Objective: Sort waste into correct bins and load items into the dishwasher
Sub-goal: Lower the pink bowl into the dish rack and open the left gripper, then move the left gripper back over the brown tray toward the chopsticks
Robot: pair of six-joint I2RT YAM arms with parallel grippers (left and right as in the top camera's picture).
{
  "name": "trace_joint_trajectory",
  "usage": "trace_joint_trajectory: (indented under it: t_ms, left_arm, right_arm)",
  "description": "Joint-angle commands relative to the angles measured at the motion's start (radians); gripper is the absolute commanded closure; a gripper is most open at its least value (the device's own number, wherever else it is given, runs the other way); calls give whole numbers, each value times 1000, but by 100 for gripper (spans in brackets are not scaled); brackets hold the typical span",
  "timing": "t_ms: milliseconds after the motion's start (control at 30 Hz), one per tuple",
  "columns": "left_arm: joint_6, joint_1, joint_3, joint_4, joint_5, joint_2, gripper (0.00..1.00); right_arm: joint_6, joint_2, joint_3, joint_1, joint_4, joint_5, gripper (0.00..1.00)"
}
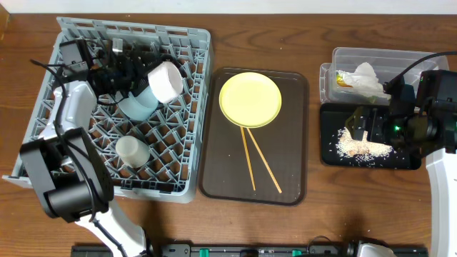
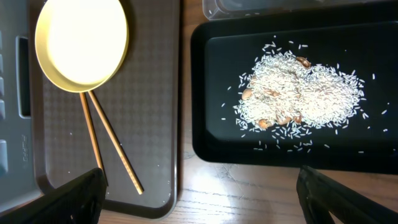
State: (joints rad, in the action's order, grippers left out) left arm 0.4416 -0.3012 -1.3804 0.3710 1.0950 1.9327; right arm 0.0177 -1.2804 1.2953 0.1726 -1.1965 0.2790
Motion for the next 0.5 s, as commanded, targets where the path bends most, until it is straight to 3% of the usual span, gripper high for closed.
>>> trace_joint_trajectory:
  t_ms: [0,133,467]
  left_arm:
    - [-23,-3,3,69,-159,-95,25]
    - [-51,-3,3,152,-288,-151,23]
    - [-144,74,3,225,-334,-349,17]
  right_arm:
    - [4,6,16,10,-1,-2,4]
    - [4,6,15,10,-1,-2,4]
    - [3,6,15,10,-1,-2,4]
